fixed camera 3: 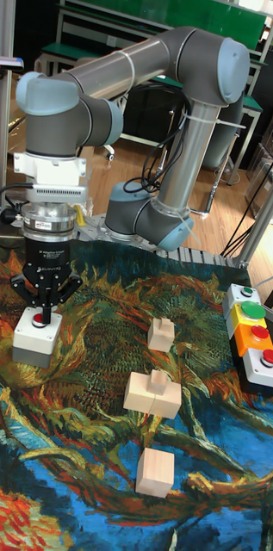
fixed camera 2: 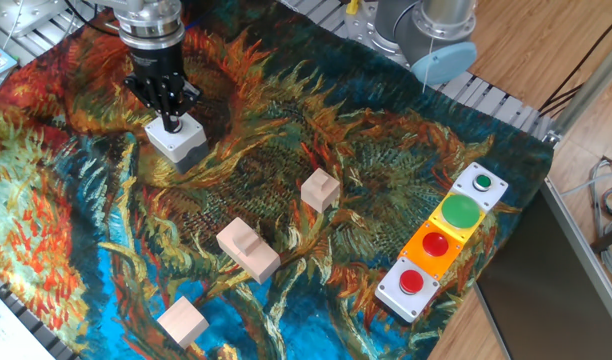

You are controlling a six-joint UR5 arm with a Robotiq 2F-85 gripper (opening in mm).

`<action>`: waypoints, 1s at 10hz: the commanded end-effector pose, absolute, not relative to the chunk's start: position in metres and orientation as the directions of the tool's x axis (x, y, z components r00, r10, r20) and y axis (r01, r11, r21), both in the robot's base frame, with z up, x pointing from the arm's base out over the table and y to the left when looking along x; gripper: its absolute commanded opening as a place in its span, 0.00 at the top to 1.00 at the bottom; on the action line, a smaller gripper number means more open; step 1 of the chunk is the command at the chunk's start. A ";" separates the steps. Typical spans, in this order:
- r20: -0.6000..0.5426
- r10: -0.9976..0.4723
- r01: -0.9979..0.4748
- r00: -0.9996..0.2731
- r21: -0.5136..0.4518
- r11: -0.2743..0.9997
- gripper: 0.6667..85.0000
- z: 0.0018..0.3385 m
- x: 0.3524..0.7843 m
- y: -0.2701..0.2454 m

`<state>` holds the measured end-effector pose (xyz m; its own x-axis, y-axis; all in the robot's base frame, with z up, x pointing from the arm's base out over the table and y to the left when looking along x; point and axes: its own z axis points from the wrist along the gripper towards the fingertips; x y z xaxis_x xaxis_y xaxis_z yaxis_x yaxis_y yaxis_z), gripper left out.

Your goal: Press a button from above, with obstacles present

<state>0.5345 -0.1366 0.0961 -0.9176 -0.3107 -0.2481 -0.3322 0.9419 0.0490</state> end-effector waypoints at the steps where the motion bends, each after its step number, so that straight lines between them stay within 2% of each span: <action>1: -0.260 -0.300 -0.326 -0.918 0.064 0.943 0.96 0.097 0.534 -0.137; 10: -0.266 -0.300 -0.329 -0.916 0.069 0.942 0.96 0.095 0.533 -0.141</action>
